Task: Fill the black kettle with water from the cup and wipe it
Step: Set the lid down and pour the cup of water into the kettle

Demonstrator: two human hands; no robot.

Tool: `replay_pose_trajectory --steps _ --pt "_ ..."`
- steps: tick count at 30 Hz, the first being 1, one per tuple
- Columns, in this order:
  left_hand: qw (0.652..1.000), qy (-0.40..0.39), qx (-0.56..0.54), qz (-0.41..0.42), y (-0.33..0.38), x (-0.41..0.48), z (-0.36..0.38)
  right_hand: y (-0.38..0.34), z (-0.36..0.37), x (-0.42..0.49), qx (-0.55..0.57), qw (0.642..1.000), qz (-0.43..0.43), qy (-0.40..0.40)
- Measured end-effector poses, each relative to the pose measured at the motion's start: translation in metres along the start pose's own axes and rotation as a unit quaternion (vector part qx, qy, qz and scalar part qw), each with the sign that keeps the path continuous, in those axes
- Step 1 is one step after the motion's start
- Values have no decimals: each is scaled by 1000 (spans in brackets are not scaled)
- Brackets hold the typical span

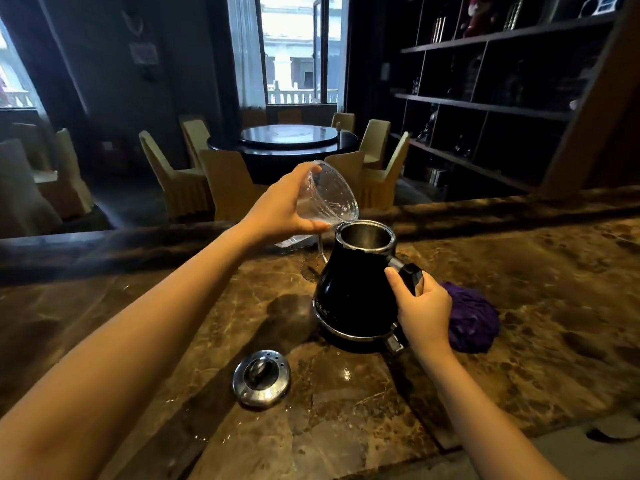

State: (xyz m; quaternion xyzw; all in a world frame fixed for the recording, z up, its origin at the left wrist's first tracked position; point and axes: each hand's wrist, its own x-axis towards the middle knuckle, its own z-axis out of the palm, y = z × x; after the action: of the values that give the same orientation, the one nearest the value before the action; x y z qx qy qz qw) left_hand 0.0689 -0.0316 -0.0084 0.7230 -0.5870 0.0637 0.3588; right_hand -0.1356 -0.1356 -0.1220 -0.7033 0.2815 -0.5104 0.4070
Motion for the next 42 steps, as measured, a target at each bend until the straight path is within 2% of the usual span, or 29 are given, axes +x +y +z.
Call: replay_pose_trajectory --steps 18,42 --pt "993 -49 106 18 14 28 6 5 0 -1 -5 1000 -22 2" --pt "978 -57 198 42 25 38 2 4 -1 -2 -14 1000 -6 -17"
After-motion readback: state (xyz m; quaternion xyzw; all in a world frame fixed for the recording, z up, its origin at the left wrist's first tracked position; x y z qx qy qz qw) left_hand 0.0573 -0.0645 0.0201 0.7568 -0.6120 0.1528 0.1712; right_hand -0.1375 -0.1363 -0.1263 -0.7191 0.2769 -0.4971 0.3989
